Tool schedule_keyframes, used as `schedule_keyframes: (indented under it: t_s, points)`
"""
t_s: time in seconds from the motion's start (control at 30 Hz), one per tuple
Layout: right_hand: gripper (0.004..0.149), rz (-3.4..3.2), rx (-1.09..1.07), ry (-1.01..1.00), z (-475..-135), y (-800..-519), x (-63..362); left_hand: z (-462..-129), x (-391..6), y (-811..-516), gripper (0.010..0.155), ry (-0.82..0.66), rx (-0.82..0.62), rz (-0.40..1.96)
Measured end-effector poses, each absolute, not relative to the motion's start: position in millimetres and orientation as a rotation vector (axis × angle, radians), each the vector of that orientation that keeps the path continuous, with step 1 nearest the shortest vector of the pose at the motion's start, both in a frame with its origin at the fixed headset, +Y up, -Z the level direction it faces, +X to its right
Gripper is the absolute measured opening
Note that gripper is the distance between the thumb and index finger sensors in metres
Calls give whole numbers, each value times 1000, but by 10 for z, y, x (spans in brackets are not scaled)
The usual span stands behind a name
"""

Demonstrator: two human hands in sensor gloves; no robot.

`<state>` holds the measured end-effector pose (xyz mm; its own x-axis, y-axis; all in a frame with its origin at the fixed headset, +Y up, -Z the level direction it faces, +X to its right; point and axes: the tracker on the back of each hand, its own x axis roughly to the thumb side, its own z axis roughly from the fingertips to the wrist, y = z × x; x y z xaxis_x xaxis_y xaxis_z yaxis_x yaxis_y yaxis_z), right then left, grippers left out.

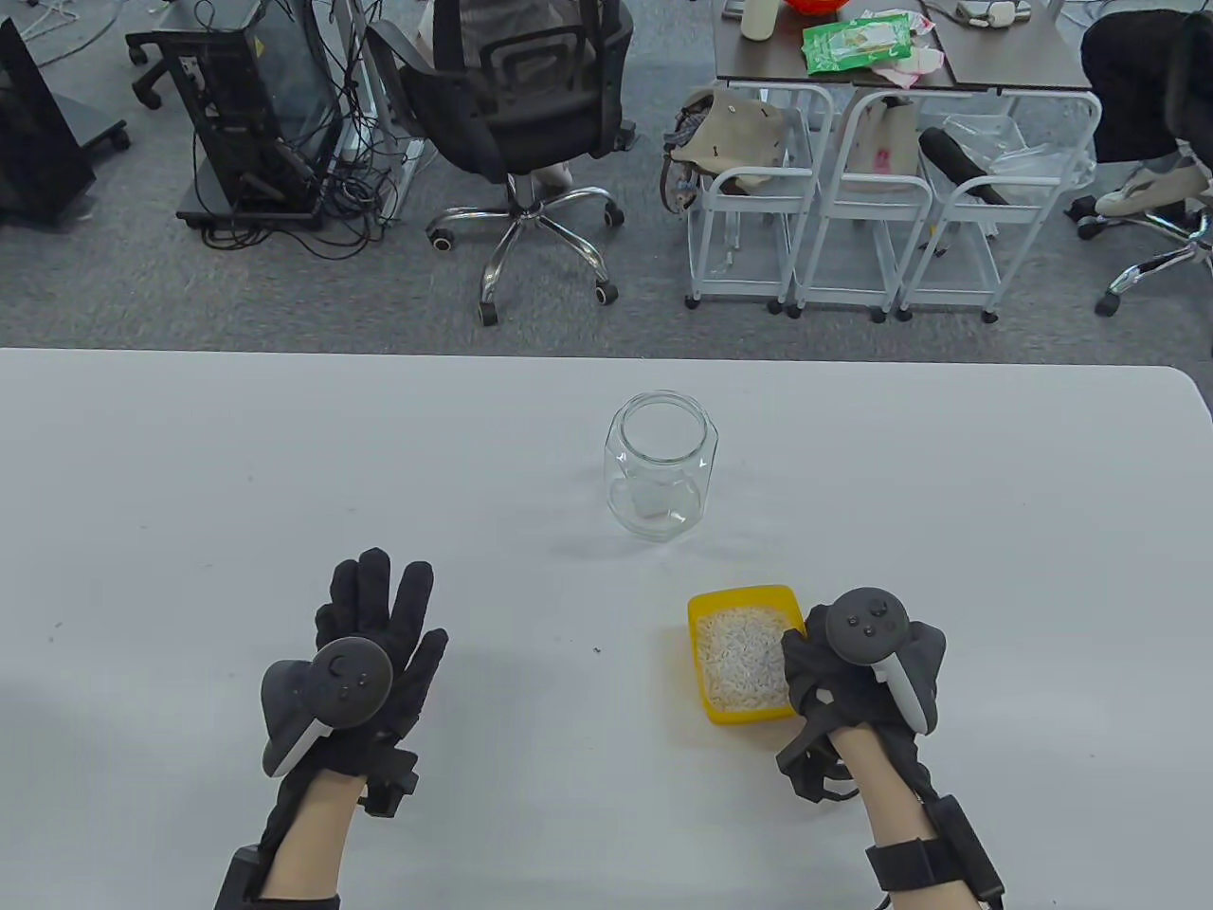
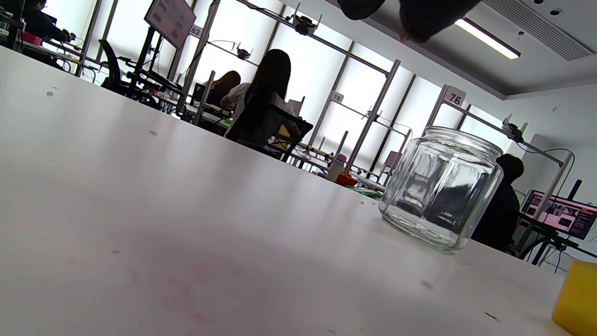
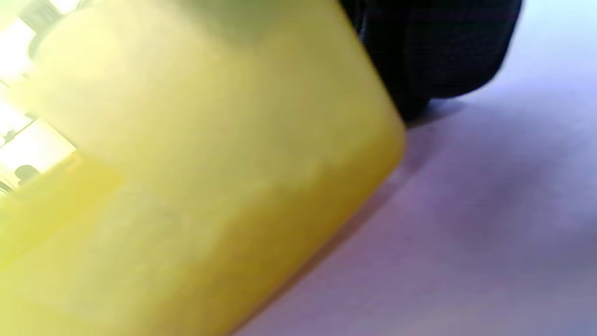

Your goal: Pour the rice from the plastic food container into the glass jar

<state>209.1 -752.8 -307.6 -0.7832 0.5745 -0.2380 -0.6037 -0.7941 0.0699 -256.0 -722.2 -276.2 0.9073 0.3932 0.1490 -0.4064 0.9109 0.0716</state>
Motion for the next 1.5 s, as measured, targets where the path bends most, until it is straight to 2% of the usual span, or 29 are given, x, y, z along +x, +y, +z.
schedule_keyframes:
  t_s: [0.17, 0.33, 0.4, 0.5, 0.6, 0.97, 1.1, 1.5]
  points:
    - [40, 2346, -322, 223, -3024, -7502, 2103, -2764, -2563, -7224, 64, -128, 99, 413]
    - [43, 2045, -339, 367, -3016, -7608, 2219, -2765, -2575, -7218, 64, -124, 100, 421]
    - [49, 1946, -299, 416, -3015, -7650, 2246, -2766, -2583, -7215, 64, -123, 101, 426]
    - [60, 1881, -253, 409, -3021, -7664, 2263, -2767, -2594, -7215, 65, -122, 99, 436]
    - [65, 1820, -230, 372, -3019, -7656, 2262, -2768, -2609, -7214, 65, -119, 94, 449]
    - [63, 1796, -238, 275, -3146, -7581, 2276, -2760, -2662, -7203, 66, -109, 97, 469]
    - [62, 1803, -282, 147, -3262, -7443, 2285, -2758, -2666, -7204, 66, -114, 98, 485]
    - [66, 1897, -288, -24, -3754, -6808, 2196, -2758, -2674, -7209, 66, -118, 99, 510]
